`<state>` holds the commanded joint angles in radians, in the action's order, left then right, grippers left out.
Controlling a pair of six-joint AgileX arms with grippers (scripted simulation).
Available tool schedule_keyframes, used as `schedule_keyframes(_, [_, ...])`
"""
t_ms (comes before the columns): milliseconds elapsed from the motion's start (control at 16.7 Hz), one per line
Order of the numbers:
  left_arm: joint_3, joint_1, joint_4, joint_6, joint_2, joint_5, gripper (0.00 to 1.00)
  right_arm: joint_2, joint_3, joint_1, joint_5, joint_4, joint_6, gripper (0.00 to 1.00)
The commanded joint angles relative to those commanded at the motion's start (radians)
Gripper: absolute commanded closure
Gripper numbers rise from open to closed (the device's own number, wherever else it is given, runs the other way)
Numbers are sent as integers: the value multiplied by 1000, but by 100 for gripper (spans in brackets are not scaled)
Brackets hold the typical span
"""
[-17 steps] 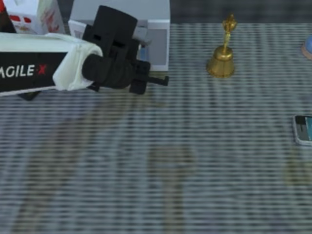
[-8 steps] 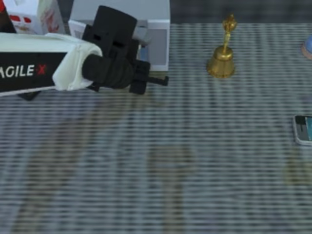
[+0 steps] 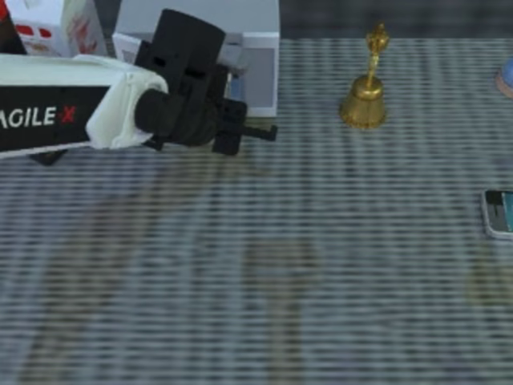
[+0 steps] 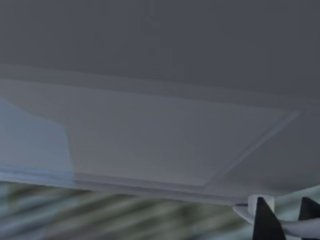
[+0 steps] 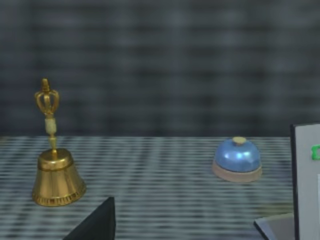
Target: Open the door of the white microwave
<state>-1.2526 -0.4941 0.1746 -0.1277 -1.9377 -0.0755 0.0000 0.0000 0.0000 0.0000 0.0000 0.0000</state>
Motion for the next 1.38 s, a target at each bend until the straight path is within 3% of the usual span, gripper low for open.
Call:
schedule_keyframes(540, [49,22,-17,65,35,56,100,0,0,0,0,0,0,0])
schedule_keyframes(1380, [49,22,-17,65,35,56,100,0,0,0,0,0,0,0])
